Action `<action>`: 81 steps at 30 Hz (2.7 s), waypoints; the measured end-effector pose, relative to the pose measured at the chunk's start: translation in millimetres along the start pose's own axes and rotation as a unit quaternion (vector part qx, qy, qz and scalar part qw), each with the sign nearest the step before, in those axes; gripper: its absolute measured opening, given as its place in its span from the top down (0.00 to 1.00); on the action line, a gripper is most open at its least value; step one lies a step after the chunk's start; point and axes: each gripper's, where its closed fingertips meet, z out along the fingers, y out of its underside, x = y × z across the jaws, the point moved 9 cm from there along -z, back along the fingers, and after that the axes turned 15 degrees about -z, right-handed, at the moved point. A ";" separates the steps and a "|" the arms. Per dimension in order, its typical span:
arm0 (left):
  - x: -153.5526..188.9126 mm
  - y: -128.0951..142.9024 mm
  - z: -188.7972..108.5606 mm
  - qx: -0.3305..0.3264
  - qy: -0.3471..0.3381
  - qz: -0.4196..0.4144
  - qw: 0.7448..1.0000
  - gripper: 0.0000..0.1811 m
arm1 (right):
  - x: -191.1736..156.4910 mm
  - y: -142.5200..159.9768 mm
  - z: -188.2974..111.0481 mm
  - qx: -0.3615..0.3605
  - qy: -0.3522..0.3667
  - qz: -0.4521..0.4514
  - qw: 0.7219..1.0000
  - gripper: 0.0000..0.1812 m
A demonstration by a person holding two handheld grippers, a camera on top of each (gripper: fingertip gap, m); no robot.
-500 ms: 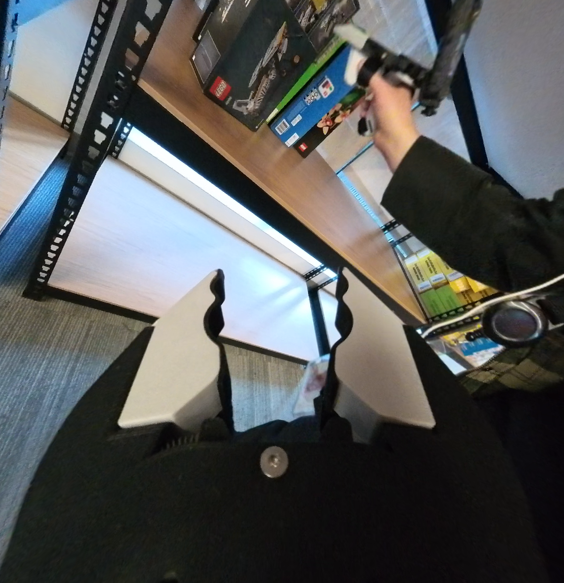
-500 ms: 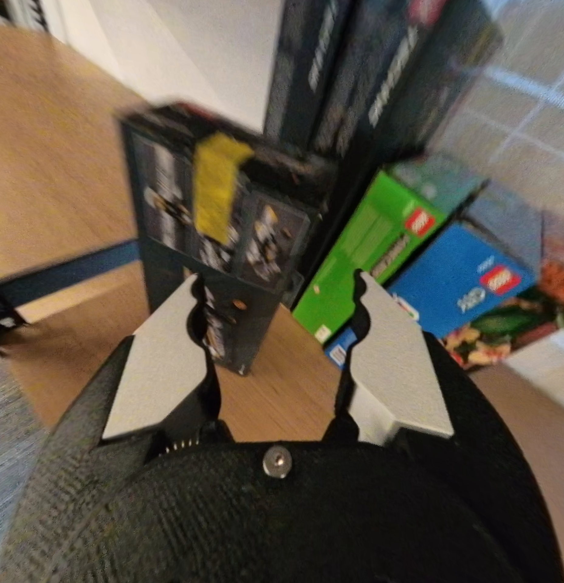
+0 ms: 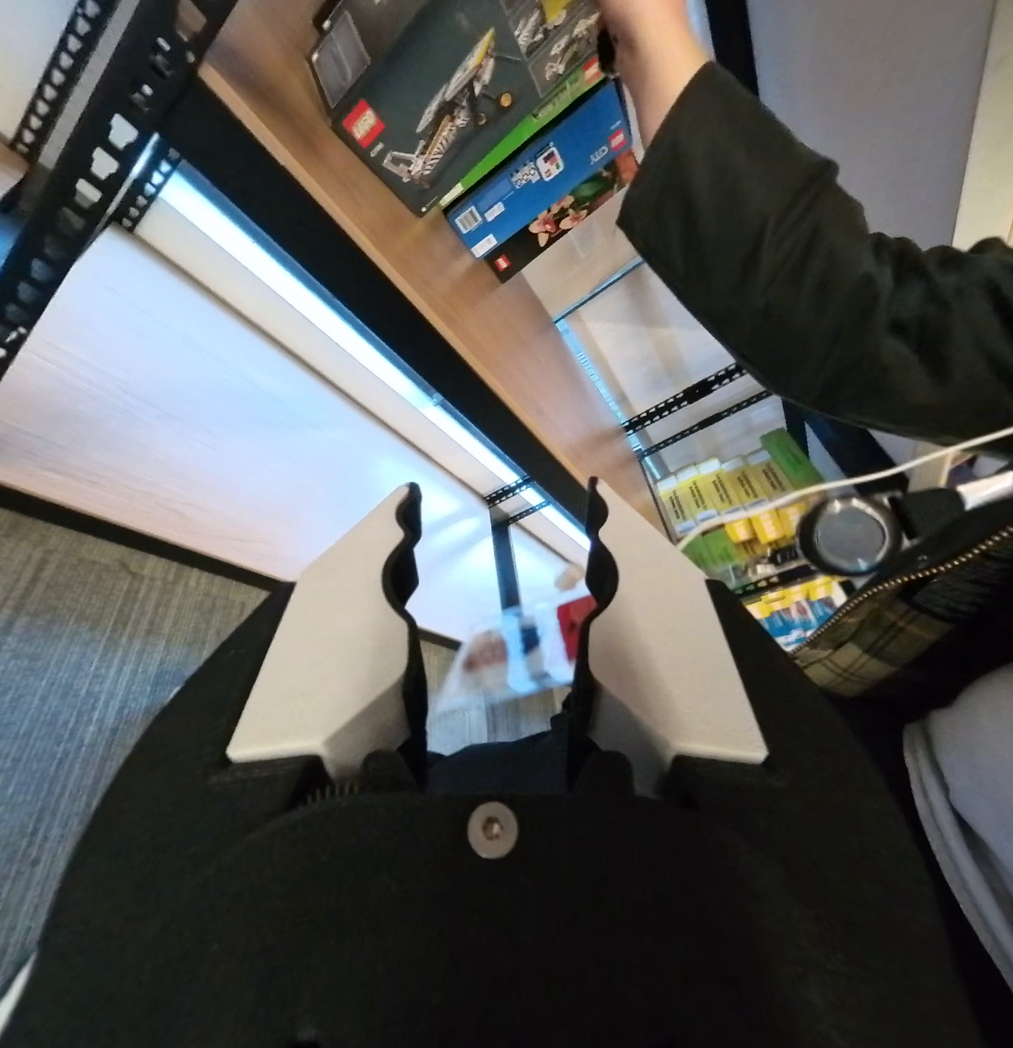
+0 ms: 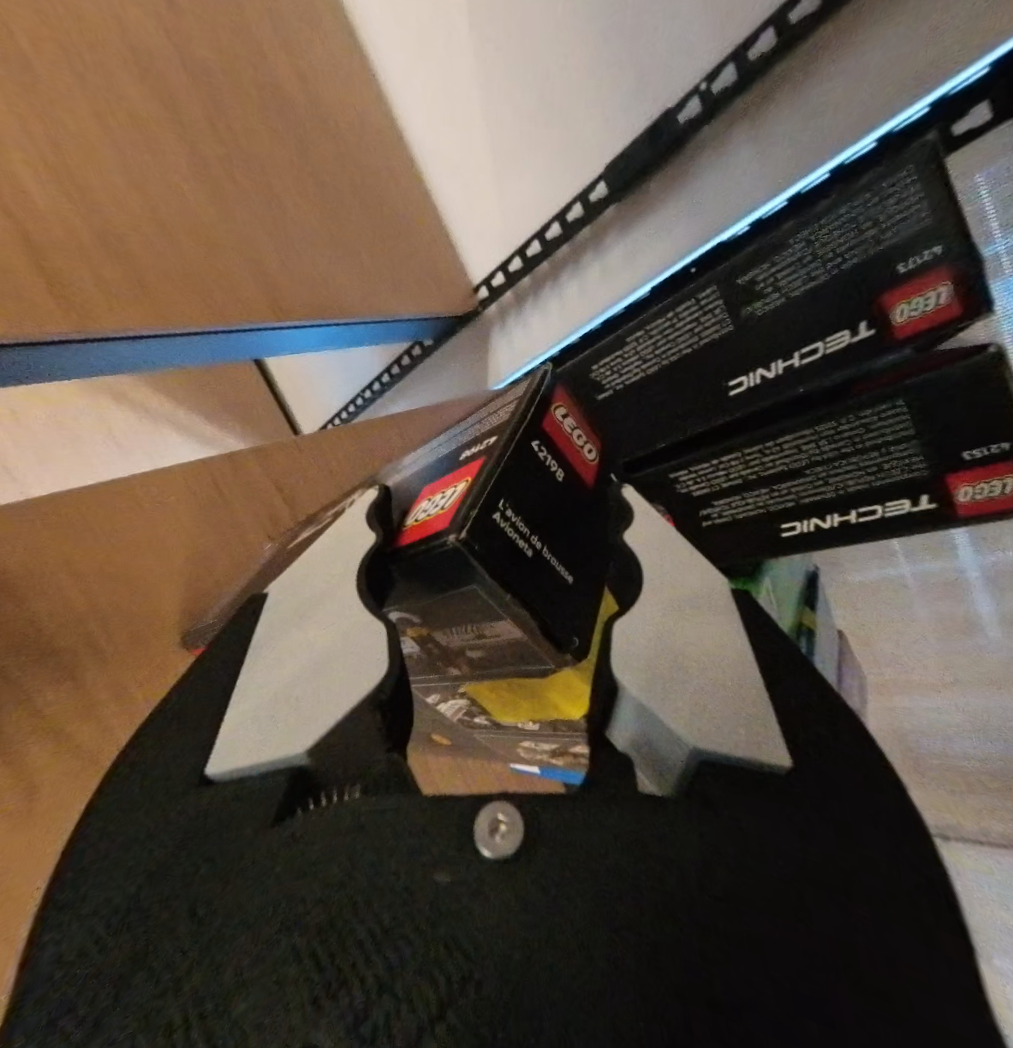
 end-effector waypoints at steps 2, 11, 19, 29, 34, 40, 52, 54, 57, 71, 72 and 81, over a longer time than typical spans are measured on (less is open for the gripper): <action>2.5 1.3 2.4 -0.009 0.004 0.014 1.000 0.69 | -1.7 4.8 -4.4 0.004 -0.007 -0.021 1.000 0.62; -16.0 11.0 17.1 -0.021 0.033 -0.012 0.999 0.68 | 1.6 61.5 -55.9 0.258 -0.099 -0.172 0.946 0.66; -16.7 1.6 27.5 -0.039 0.041 -0.001 0.998 0.68 | 10.2 96.2 -75.4 0.237 -0.018 0.071 0.969 0.40; -19.4 -12.8 8.7 -0.035 0.018 -0.004 0.999 0.71 | -66.5 128.0 -3.5 0.187 -0.254 0.283 0.906 0.58; -23.4 -13.6 11.6 -0.031 0.011 -0.012 0.999 0.71 | -86.8 98.8 10.1 0.176 -0.159 0.345 0.908 0.58; -22.3 -17.8 15.8 -0.022 0.007 -0.007 1.000 0.71 | -100.1 84.5 36.6 0.116 -0.121 0.373 0.913 0.57; -24.1 -21.5 10.6 0.005 0.007 -0.016 1.000 0.71 | -99.8 12.2 -67.5 0.353 -0.016 0.120 0.928 0.85; -23.4 -23.8 10.7 0.002 0.008 -0.011 1.000 0.71 | -117.6 -0.3 -47.1 0.332 -0.086 0.118 0.932 0.87; -23.1 -25.1 9.2 0.000 0.008 -0.010 1.000 0.71 | -129.4 -9.4 -1.8 0.244 -0.101 0.044 0.964 1.00; -24.6 -20.0 6.5 0.002 0.010 -0.019 1.000 0.72 | -117.6 17.4 14.7 0.139 -0.048 -0.119 0.982 1.00; -24.6 -19.2 7.7 -0.001 0.011 -0.018 1.000 0.72 | -118.7 21.3 19.3 0.128 -0.052 -0.123 0.983 1.00; -24.2 -12.6 8.6 -0.012 0.006 -0.018 1.000 0.72 | -102.8 41.3 42.3 0.096 -0.060 -0.091 0.989 1.00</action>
